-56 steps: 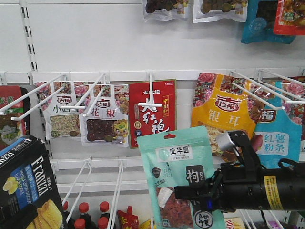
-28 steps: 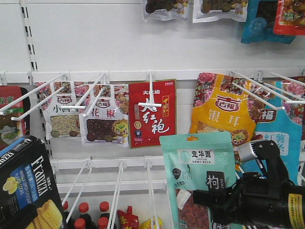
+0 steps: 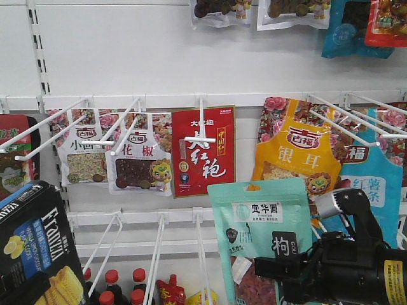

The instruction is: Pick snacks and fruit into basket

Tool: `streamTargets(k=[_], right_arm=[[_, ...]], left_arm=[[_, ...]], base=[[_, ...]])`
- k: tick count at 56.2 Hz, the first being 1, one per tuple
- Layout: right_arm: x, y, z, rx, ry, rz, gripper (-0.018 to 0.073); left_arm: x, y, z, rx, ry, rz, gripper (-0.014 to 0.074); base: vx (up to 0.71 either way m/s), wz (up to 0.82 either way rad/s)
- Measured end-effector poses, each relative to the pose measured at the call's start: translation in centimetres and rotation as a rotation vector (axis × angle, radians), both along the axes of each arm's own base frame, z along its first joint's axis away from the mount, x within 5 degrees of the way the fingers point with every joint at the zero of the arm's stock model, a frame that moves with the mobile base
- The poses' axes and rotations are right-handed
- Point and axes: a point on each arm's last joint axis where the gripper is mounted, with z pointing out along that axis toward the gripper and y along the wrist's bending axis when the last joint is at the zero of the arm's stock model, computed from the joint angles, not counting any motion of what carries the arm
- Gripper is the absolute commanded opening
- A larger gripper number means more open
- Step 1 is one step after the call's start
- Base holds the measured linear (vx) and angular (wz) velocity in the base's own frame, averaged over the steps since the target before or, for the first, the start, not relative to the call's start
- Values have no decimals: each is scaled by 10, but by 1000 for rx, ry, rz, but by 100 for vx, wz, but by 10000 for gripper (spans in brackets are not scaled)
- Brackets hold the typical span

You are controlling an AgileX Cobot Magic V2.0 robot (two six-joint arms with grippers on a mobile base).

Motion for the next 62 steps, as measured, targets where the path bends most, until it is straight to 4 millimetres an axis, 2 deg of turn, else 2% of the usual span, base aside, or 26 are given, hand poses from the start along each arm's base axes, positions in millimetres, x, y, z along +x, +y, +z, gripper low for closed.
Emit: streamTargets(k=[34, 62], right_arm=[[0, 0, 0, 0, 0, 0, -10], [6, -5, -1, -29, -24, -81, -10]], left_arm=[[0, 0, 0, 1, 1, 2, 3], [0, 0, 0, 2, 2, 3, 3]], base=[[-2, -9], [-11, -61]])
